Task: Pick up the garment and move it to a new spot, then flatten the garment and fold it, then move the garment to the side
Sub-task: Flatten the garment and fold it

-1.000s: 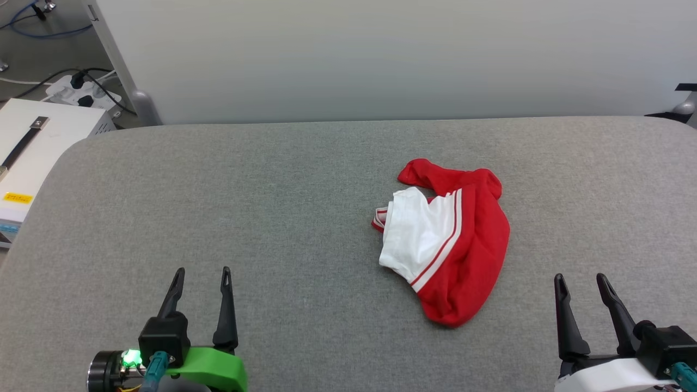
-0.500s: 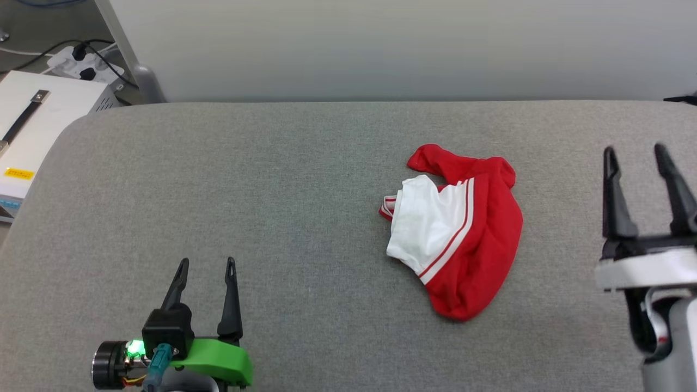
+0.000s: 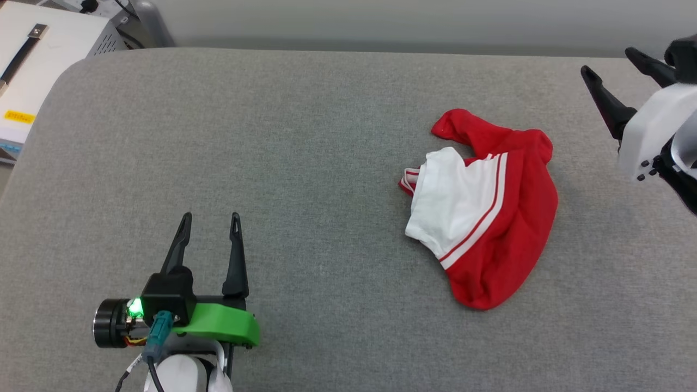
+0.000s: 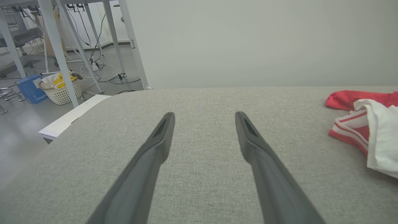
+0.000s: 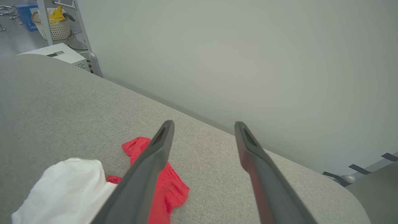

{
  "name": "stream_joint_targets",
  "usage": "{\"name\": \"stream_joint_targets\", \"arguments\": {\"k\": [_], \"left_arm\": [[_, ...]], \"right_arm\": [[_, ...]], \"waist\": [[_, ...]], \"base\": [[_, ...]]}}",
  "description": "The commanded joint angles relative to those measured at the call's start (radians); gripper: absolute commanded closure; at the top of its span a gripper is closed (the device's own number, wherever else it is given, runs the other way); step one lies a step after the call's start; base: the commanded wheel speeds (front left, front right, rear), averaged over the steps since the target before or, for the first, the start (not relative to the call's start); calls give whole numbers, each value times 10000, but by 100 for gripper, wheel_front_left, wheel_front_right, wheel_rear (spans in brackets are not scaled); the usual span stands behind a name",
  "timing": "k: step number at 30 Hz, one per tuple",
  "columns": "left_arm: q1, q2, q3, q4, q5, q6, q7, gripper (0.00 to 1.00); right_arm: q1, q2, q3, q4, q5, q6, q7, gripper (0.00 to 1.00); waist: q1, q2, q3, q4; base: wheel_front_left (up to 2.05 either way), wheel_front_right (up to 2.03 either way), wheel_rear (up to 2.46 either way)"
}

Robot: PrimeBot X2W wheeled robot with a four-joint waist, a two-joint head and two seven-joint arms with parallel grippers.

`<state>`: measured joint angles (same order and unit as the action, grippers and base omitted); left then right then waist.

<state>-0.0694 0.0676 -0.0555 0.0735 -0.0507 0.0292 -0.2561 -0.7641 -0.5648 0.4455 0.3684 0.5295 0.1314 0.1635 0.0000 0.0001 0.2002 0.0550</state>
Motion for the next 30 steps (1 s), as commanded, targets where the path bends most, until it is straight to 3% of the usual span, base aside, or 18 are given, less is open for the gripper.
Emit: {"name": "stream_joint_targets", "arguments": {"k": [1, 6, 10, 19, 24, 25, 26, 30], "left_arm": [[-250, -50, 3, -86, 77, -50, -57, 0], [-602, -107, -121, -223, 38, -12, -57, 0], [-817, -138, -236, -290, -19, 34, -57, 0], [-1173, -168, -452, -275, -146, 170, -57, 0], [-1141, -171, -450, -233, -211, 278, -57, 0], [-1130, -171, -430, -214, -208, 281, -57, 0], [-1126, -171, -416, -197, -200, 274, -57, 0], [-1073, -172, -398, -107, -175, 246, -57, 0]], "right_arm": [[-374, -248, 477, 131, 425, -7, 580, 0], [-1440, -989, 2523, 647, 1957, -7, 3189, 0], [-2029, -1117, 3599, 1075, 2567, -7, 4315, 0], [-2021, -865, 5813, 2391, 3160, -7, 5264, 0], [-1915, -832, 6524, 2409, 3562, -7, 4939, 0], [-1979, -854, 6621, 2392, 3567, -7, 4785, 54], [-2047, -878, 6701, 2384, 3580, -7, 4628, 100], [-2450, -967, 6790, 2338, 3672, -7, 3527, 100]], "waist": [[0, -1, 454, 276], [0, -1, 958, 544], [0, -1, 1359, 734], [0, -1, 1944, 1069], [0, -1, 1859, 974], [0, -1, 1815, 937], [0, -1, 1764, 902], [0, -1, 1380, 748]], "base": [[0, 0, 0], [0, 0, 0], [0, 0, 0], [0, 0, 0], [0, 0, 0], [0, 0, 0], [0, 0, 0], [0, 0, 0]]}}
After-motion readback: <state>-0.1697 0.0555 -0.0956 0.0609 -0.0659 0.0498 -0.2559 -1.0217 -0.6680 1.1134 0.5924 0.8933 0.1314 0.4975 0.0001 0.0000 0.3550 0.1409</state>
